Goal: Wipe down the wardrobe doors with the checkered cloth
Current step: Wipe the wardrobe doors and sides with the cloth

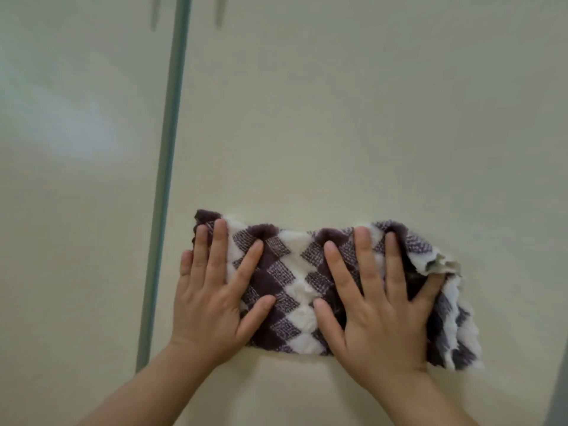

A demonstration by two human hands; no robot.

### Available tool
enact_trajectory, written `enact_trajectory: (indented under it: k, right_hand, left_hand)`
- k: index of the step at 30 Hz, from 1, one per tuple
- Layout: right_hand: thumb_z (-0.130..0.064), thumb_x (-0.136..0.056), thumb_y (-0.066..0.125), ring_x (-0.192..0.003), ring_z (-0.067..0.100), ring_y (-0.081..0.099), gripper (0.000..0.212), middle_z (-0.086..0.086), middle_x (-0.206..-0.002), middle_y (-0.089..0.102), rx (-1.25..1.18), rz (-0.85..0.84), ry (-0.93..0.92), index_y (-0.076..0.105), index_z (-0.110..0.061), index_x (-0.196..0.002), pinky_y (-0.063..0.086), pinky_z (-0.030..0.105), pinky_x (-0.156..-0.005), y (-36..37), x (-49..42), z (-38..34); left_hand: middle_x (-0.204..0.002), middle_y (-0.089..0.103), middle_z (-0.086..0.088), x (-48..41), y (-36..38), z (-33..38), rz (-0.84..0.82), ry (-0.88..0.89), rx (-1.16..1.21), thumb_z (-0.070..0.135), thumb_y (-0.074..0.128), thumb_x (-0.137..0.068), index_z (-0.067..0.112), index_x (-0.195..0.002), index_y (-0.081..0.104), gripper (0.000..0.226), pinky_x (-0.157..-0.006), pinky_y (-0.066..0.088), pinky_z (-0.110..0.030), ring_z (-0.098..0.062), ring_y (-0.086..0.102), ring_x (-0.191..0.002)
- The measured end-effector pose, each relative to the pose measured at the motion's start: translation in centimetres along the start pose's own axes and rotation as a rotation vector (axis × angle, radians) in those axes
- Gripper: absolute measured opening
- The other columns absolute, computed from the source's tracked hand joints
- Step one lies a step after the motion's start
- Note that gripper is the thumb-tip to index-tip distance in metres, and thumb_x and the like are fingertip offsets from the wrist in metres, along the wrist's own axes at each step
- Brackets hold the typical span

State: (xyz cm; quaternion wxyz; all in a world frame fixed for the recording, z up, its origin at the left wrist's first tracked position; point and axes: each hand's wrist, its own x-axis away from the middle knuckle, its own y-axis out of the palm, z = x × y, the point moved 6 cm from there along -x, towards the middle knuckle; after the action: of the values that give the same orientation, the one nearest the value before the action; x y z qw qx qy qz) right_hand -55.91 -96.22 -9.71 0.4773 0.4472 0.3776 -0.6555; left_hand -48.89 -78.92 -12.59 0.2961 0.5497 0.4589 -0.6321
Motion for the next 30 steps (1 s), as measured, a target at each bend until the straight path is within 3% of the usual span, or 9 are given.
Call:
enact_trajectory:
  k: [12, 17, 30]
  right_hand:
    - [-0.054, -0.084, 0.037, -0.139, 0.029, 0.017, 0.065, 0.006, -0.151, 0.023, 0.014, 0.040, 0.028, 0.027, -0.029, -0.144, 0.004, 0.067, -0.103, -1.2, -20.9, 6.2]
    - [-0.053, -0.085, 0.036, -0.141, 0.031, 0.015, 0.066, 0.007, -0.152, 0.022, 0.015, 0.034, 0.044, 0.023, -0.028, -0.145, 0.005, 0.068, -0.102, -1.6, -29.8, 8.9]
    - [-0.052, -0.085, 0.031, -0.140, 0.030, 0.017, 0.063, 0.007, -0.153, 0.023, -0.061, 0.038, 0.128, 0.025, -0.028, -0.143, 0.004, 0.067, -0.101, -2.8, -49.0, 13.2]
  left_hand:
    - [-0.156, 0.002, -0.012, -21.7, -5.8, 0.0, 0.089, 0.213, -0.019, 0.055, 0.022, -0.092, 0.018, -0.148, 0.010, 0.069, -0.115, 0.009, -0.045, -0.033, 0.008, -0.142]
    - [-0.152, 0.013, -0.016, -30.9, -8.1, 0.2, 0.111, 0.194, -0.006, 0.053, 0.022, -0.093, 0.010, -0.148, 0.009, 0.070, -0.115, 0.010, -0.047, -0.034, 0.009, -0.142]
    - [-0.151, 0.011, -0.020, -49.9, -13.2, -1.4, 0.140, -0.005, 0.038, 0.057, 0.012, -0.093, 0.007, -0.145, 0.012, 0.072, -0.113, 0.003, -0.041, -0.032, 0.007, -0.141]
